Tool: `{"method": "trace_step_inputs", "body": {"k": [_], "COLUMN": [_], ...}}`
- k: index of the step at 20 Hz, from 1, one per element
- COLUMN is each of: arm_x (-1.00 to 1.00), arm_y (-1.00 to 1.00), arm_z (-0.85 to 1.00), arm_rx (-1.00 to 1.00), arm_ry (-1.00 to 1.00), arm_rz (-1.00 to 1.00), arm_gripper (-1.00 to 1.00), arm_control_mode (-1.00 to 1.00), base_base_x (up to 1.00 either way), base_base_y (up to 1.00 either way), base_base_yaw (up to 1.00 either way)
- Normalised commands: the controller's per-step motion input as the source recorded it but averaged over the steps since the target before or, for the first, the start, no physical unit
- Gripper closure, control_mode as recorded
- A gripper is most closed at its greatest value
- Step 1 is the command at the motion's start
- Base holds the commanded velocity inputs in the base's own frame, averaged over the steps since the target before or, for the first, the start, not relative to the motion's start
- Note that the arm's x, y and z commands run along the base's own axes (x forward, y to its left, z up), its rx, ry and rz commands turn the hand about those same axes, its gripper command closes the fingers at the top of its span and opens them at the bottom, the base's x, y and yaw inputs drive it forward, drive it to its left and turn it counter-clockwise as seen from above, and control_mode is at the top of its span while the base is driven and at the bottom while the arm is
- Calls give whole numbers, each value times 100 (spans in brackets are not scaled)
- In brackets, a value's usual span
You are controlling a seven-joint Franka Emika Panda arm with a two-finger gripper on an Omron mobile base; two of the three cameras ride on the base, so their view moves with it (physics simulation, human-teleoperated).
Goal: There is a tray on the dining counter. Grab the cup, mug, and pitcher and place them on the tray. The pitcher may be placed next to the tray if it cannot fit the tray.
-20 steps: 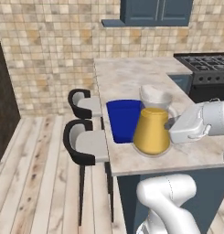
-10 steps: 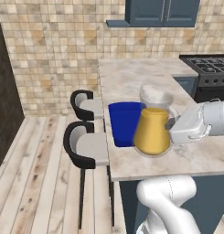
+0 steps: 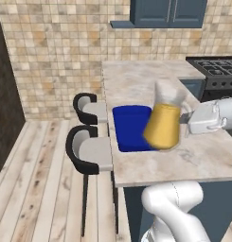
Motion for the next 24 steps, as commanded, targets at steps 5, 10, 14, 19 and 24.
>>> {"method": "trace_step_inputs", "body": {"k": [5, 10, 14, 19, 24], "arm_x": [97, 72, 36, 42, 53], "arm_y": [-39, -23, -8, -11, -16], "arm_z": [0, -15, -29, -10, -3], "arm_rx": [7, 0, -9, -8, -5], "arm_ry": [0, -5, -25, -20, -2], "arm_rz": [9, 10, 12, 8, 1], "arm_gripper": [100, 100, 100, 100, 100], "arm_control_mode": [-100, -100, -100, -100, -100], "base_base_x": [0, 0, 0, 0, 0], "base_base_y": [0, 0, 0, 0, 0], "base_base_yaw": [0, 0, 0, 0, 0]}}
